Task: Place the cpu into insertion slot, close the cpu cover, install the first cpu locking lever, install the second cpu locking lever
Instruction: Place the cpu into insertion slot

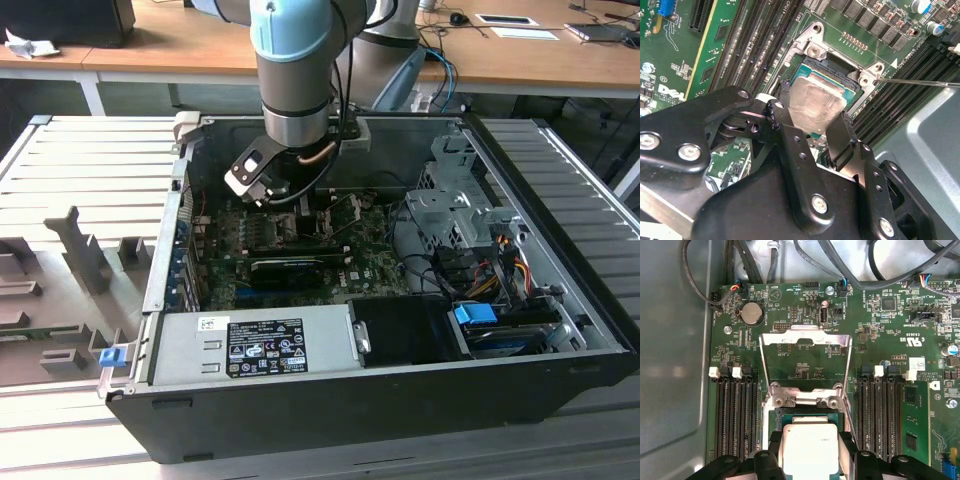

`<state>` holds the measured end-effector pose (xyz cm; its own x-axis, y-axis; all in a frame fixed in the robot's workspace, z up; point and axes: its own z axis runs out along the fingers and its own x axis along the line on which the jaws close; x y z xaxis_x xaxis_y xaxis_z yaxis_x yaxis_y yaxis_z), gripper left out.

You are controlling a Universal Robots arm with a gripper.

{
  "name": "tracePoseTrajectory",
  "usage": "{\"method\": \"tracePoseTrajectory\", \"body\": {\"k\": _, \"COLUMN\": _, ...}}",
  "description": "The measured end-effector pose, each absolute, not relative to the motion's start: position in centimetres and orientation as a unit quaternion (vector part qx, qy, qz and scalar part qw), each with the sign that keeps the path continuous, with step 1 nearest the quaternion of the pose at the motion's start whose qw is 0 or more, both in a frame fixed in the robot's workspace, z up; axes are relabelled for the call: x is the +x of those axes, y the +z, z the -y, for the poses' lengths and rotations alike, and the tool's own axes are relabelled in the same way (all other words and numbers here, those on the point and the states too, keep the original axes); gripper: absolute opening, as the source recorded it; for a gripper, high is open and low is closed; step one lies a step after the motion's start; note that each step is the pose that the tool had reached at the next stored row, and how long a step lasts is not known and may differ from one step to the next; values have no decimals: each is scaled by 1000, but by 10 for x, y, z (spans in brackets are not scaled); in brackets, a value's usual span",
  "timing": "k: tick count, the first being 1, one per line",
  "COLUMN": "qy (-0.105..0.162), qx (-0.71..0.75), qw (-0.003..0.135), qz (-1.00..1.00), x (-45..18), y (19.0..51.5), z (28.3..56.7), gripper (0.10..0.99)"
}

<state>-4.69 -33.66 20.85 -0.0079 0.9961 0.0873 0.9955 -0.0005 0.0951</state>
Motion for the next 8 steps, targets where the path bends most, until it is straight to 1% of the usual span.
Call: {"method": "tracePoseTrajectory", "body": {"k": 8, "qy": 58, "qx": 704, "qw": 5, "qz": -707, "x": -47, "y": 208, "z": 333, "gripper": 529}}
